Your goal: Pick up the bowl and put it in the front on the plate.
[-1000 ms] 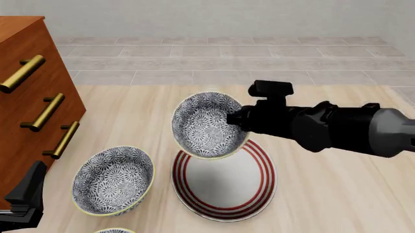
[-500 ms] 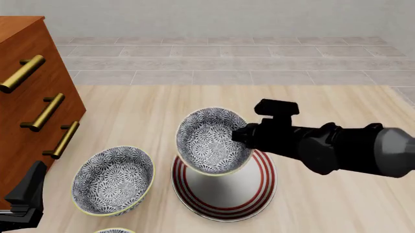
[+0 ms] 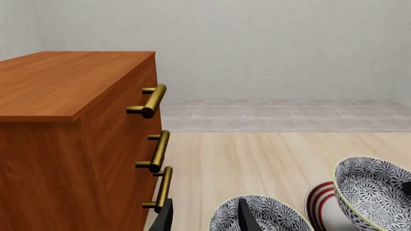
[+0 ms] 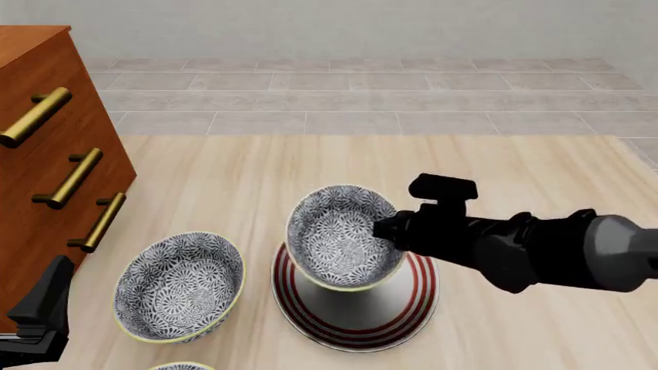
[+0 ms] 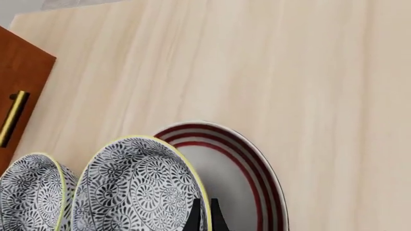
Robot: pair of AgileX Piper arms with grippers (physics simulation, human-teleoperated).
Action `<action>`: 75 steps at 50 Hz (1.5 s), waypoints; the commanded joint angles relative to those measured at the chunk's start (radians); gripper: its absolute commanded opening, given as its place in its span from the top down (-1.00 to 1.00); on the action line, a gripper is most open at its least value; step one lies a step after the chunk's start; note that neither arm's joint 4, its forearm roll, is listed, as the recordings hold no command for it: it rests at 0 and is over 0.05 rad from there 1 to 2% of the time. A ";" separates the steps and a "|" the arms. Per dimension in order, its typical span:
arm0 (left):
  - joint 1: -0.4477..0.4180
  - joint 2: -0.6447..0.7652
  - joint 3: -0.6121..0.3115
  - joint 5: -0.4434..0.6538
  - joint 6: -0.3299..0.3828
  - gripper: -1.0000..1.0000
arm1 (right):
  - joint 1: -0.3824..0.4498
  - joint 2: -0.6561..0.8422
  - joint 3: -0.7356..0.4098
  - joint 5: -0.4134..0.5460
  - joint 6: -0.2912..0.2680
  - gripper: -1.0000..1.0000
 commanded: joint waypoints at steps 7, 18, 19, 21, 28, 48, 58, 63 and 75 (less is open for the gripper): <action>0.000 0.000 0.000 0.000 0.000 -1.00 | -0.001 0.022 0.028 -0.033 0.022 1.00; 0.000 0.000 0.000 0.000 0.000 -1.00 | -0.002 0.047 0.041 -0.045 0.031 1.00; 0.000 0.000 0.000 0.000 0.000 -1.00 | 0.001 0.050 0.043 -0.047 0.033 1.00; 0.000 0.000 0.000 0.000 0.000 -1.00 | 0.003 0.058 0.047 -0.053 0.037 1.00; 0.000 0.000 0.000 0.000 0.000 -1.00 | 0.000 0.074 0.050 -0.063 0.041 1.00; 0.000 0.000 0.000 0.000 0.000 -1.00 | -0.018 0.080 0.043 -0.064 0.025 -1.00; 0.000 0.000 0.000 0.000 0.000 -1.00 | 0.014 -0.045 0.092 -0.102 0.052 -1.00; 0.000 0.000 0.000 0.000 0.000 -1.00 | 0.004 -0.085 0.083 -0.083 0.033 -1.00; 0.000 0.000 0.000 0.000 0.000 -1.00 | 0.017 -0.153 0.065 -0.036 0.008 -1.00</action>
